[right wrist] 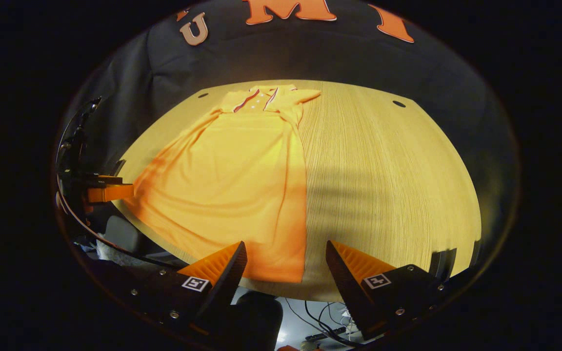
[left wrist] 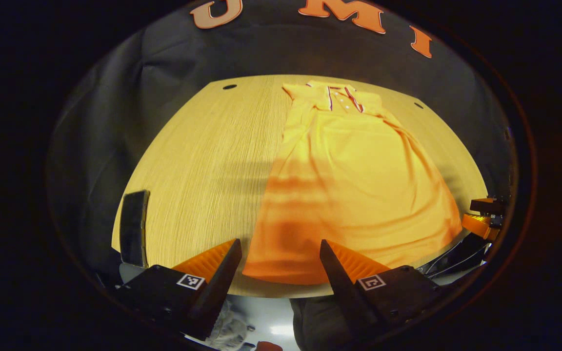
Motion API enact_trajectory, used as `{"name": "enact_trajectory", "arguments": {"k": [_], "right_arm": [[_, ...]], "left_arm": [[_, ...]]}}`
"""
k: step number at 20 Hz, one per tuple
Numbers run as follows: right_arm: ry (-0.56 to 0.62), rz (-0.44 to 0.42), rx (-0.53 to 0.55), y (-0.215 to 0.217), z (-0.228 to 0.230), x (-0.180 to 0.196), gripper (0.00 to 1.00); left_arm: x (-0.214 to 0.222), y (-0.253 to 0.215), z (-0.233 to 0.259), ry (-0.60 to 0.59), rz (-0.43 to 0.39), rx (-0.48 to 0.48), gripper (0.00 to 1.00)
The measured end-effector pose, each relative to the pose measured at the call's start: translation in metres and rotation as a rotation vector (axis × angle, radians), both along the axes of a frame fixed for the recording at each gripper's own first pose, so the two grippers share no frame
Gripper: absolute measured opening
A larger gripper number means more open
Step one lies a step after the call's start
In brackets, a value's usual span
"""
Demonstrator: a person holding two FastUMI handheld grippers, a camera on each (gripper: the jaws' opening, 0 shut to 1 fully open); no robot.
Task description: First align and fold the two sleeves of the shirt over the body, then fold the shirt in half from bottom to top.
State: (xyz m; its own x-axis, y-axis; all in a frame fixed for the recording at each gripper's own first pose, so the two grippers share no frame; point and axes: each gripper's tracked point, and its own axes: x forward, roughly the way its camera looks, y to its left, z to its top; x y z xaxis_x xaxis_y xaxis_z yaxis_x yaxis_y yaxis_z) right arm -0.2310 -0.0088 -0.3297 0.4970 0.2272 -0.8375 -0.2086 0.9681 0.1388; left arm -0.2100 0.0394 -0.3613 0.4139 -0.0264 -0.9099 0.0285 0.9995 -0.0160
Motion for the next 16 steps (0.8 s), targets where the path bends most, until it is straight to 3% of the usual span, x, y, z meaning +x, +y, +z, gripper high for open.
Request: {"name": "enact_trajectory", "arguments": {"k": [3,7,11,13,14,15,16], "right_arm": [[0.063,0.01,-0.01,0.002,-0.014,-0.006,0.99],[0.112,0.037,-0.038,0.006,-0.023,-0.009,0.99],[0.178,0.136,-0.099,0.018,-0.023,-0.015,0.99],[0.211,0.14,-0.106,0.026,-0.024,-0.014,0.88],[0.226,0.14,-0.107,0.029,-0.024,-0.013,0.66],[0.234,0.115,-0.099,0.029,-0.022,-0.01,0.65],[0.246,0.064,-0.081,0.03,-0.023,-0.008,0.41]], "left_arm": [[-0.005,0.002,-0.027,0.078,0.006,-0.014,0.98],[-0.003,0.005,-0.026,0.112,0.003,-0.027,0.98],[0.001,0.001,-0.028,0.165,-0.027,-0.026,0.98],[0.002,-0.003,-0.027,0.167,-0.038,-0.025,0.98],[0.002,-0.006,-0.027,0.159,-0.046,-0.031,0.96],[0.001,-0.01,-0.027,0.161,-0.045,-0.031,0.86],[0.0,-0.015,-0.027,0.16,-0.056,-0.035,0.8]]}}
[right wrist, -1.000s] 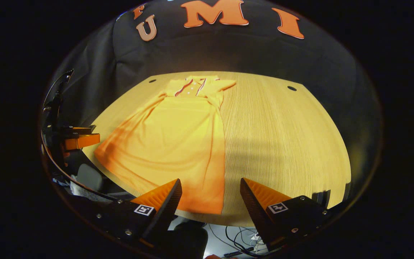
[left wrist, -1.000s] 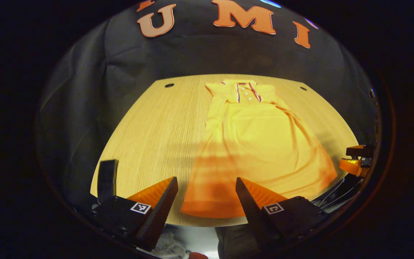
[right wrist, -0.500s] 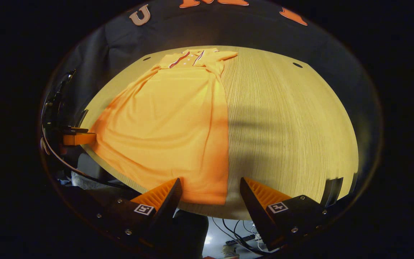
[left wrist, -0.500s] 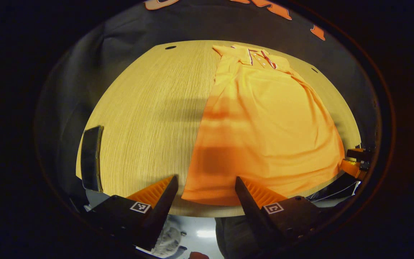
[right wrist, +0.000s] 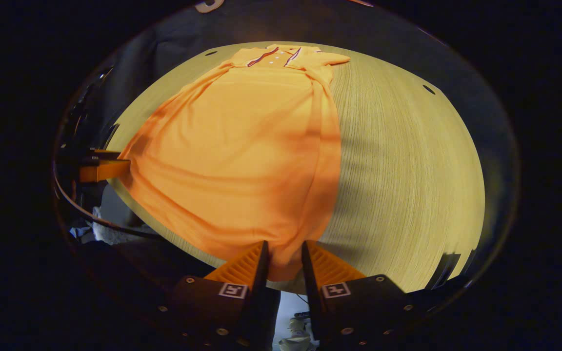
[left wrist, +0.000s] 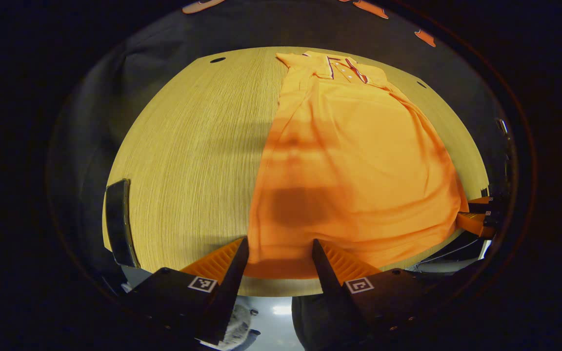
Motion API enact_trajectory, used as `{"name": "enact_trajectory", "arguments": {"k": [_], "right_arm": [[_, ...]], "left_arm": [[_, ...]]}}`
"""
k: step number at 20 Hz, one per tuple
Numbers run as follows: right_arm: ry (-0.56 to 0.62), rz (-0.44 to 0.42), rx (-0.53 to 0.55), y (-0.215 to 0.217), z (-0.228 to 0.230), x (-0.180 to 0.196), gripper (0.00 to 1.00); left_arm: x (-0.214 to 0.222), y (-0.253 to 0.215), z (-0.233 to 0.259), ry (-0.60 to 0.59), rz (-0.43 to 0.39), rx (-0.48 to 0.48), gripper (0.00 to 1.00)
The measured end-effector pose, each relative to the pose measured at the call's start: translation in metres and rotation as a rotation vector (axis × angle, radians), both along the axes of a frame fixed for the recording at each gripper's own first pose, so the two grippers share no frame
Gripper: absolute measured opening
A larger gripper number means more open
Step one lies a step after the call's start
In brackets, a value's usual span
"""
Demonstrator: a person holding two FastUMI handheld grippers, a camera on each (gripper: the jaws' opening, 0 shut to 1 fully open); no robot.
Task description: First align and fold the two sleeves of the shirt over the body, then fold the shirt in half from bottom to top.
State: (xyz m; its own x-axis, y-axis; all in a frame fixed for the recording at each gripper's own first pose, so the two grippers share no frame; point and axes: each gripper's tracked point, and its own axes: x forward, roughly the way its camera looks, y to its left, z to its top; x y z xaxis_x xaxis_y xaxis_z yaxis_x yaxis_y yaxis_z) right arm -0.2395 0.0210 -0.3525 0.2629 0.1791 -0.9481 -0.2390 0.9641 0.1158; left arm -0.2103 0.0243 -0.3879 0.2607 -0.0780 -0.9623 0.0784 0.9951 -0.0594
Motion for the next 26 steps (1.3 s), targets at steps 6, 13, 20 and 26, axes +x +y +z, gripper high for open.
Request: {"name": "enact_trajectory", "arguments": {"k": [6,13,20,26], "right_arm": [[0.092,-0.124,0.17,0.017,-0.005,-0.002,0.08],[0.091,-0.204,0.295,0.033,0.024,0.023,0.04],[0.015,-0.234,0.336,0.03,0.056,0.081,0.04],[-0.058,-0.243,0.367,0.031,0.082,0.14,0.04]], "left_arm": [[-0.001,-0.03,0.0,0.07,-0.051,-0.055,0.09],[0.037,-0.05,0.028,0.04,-0.06,-0.144,0.01],[0.104,-0.054,0.07,-0.034,-0.048,-0.237,0.01],[0.182,-0.061,0.093,-0.11,-0.051,-0.279,0.01]]}}
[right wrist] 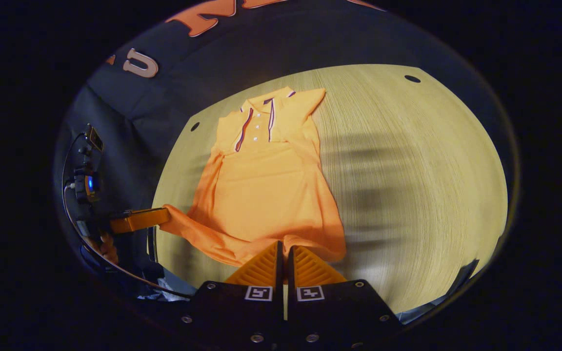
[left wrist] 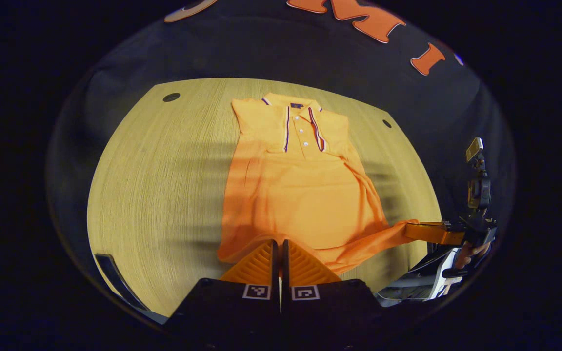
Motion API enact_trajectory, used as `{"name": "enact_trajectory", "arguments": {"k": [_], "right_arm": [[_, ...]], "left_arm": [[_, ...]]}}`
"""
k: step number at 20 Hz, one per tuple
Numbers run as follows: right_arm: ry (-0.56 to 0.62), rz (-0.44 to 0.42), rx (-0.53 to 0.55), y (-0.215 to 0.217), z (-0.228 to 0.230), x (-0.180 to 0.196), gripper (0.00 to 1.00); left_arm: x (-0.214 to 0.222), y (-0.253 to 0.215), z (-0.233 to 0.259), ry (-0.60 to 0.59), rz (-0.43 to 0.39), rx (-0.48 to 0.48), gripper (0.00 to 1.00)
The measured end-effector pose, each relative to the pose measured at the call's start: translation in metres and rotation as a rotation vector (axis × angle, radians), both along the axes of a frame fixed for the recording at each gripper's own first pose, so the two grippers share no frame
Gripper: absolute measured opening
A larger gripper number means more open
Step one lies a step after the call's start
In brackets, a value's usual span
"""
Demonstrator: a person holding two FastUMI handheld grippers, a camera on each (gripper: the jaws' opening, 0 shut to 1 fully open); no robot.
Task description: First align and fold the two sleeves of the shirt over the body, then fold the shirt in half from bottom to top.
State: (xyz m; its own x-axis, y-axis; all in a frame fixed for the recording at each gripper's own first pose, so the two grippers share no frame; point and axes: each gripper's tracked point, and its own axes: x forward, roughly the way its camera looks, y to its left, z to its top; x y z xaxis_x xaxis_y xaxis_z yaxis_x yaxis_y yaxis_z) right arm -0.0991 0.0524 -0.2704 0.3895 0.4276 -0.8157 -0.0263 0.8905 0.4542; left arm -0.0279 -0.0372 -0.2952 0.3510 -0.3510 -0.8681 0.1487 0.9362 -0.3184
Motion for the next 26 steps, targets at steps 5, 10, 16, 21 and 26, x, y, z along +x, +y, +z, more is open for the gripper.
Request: {"name": "enact_trajectory", "arguments": {"k": [5,10,16,21,26], "right_arm": [[-0.076,-0.022,-0.012,-0.004,0.029,0.066,0.04],[-0.143,-0.017,-0.038,-0.006,0.049,0.12,0.04],[-0.185,-0.007,-0.068,0.004,0.056,0.191,0.04],[-0.204,-0.034,-0.094,0.003,0.051,0.255,0.04],[-0.219,-0.063,-0.138,-0.004,0.038,0.306,0.04]], "left_arm": [[0.072,0.004,0.026,-0.088,-0.01,-0.008,0.01],[0.131,0.002,0.038,-0.142,-0.06,0.015,0.01],[0.205,0.007,0.042,-0.235,-0.049,0.051,0.01],[0.273,0.021,0.033,-0.324,-0.027,0.134,0.01],[0.319,0.029,0.019,-0.385,-0.005,0.196,0.01]]}}
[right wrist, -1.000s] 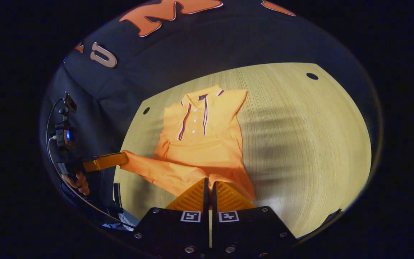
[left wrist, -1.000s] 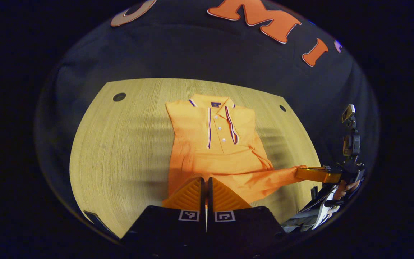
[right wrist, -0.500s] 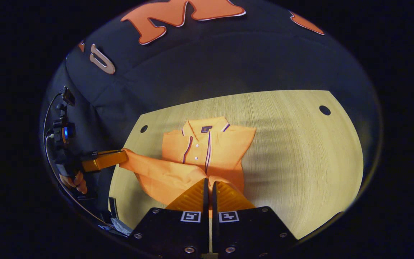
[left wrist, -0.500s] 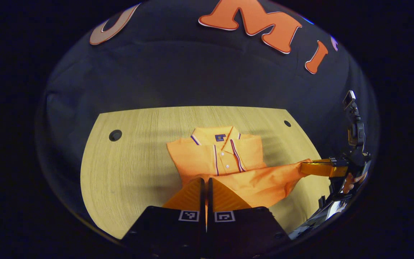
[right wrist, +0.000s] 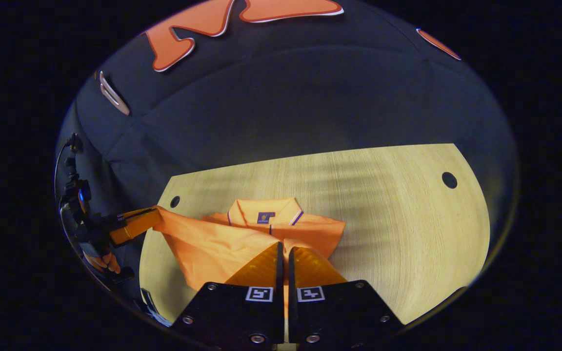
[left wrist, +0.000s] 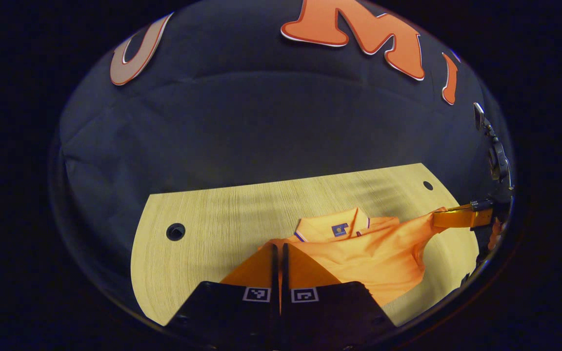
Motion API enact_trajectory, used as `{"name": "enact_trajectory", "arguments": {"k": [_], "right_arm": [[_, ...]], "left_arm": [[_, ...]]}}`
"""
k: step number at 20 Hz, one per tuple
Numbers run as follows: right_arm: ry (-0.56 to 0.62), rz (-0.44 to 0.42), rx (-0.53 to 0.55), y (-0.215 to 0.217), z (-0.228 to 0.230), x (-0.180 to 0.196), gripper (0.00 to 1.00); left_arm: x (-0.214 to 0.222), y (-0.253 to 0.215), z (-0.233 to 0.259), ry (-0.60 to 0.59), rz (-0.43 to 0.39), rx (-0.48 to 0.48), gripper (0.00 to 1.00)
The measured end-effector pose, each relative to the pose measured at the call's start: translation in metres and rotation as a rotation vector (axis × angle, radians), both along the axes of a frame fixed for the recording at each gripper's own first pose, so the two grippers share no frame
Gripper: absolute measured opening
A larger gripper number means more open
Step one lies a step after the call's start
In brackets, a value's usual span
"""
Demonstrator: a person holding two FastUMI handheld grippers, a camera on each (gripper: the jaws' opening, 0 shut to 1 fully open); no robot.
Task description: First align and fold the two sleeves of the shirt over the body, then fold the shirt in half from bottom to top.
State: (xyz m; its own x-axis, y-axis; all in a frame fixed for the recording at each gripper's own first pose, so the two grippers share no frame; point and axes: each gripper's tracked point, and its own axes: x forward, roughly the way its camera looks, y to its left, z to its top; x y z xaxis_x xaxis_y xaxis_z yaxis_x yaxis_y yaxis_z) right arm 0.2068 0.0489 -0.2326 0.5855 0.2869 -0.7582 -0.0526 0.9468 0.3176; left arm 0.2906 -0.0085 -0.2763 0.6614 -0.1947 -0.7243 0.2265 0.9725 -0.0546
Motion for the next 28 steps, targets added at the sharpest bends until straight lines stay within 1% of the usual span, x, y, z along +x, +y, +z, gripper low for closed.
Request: {"name": "enact_trajectory", "arguments": {"k": [2,4,6,7,8,9,10,11,12,13,14,16,17,20,22,25,28], "right_arm": [[-0.006,-0.019,-0.01,-0.003,-0.005,0.017,0.04],[-0.021,-0.04,-0.016,-0.005,-0.008,0.034,0.04],[-0.035,-0.083,-0.022,-0.013,-0.012,0.051,0.04],[-0.011,-0.116,-0.03,-0.019,-0.015,0.055,0.04],[0.006,-0.145,-0.039,-0.024,-0.021,0.059,0.07],[-0.006,-0.166,-0.049,-0.027,-0.018,0.06,0.16],[-0.028,-0.167,-0.068,-0.032,-0.016,0.063,0.39],[-0.051,-0.166,-0.082,-0.04,-0.011,0.063,0.5],[-0.076,-0.156,-0.084,-0.041,-0.004,0.059,0.72],[-0.101,-0.151,-0.087,-0.039,0.005,0.057,0.65],[-0.131,-0.145,-0.092,-0.038,0.013,0.054,0.82],[-0.214,-0.15,-0.12,-0.04,0.033,0.045,0.9],[-0.256,-0.149,-0.134,-0.041,0.046,0.04,0.92],[-0.37,-0.145,-0.188,-0.04,0.079,0.021,0.95],[-0.437,-0.145,-0.222,-0.039,0.098,0.003,0.95],[-0.53,-0.138,-0.247,-0.032,0.124,-0.021,0.96],[-0.619,-0.125,-0.272,-0.029,0.158,-0.052,0.96]], "left_arm": [[0.016,0.001,-0.005,-0.018,0.017,0.015,0.01],[0.034,0.006,-0.01,-0.039,0.042,0.054,0.01],[0.042,0.012,-0.017,-0.041,0.058,0.106,0.01],[0.044,0.012,-0.023,-0.032,0.054,0.125,0.05],[0.043,0.014,-0.024,-0.021,0.053,0.143,0.09],[0.044,0.015,-0.022,-0.025,0.059,0.137,0.28],[0.042,0.013,-0.018,-0.029,0.062,0.122,0.48],[0.039,0.015,-0.015,-0.033,0.07,0.114,0.67],[0.035,0.018,-0.011,-0.037,0.077,0.11,0.86],[0.031,0.021,-0.003,-0.047,0.086,0.1,0.93],[0.03,0.023,0.004,-0.064,0.095,0.088,0.93],[0.021,0.024,0.027,-0.109,0.101,0.075,0.95],[0.015,0.025,0.039,-0.135,0.099,0.08,0.96],[-0.01,0.021,0.077,-0.216,0.094,0.074,0.96],[-0.028,0.017,0.104,-0.261,0.092,0.066,0.96],[-0.06,0.006,0.142,-0.346,0.093,0.055,0.98],[-0.099,0.005,0.183,-0.43,0.107,0.017,0.97]]}}
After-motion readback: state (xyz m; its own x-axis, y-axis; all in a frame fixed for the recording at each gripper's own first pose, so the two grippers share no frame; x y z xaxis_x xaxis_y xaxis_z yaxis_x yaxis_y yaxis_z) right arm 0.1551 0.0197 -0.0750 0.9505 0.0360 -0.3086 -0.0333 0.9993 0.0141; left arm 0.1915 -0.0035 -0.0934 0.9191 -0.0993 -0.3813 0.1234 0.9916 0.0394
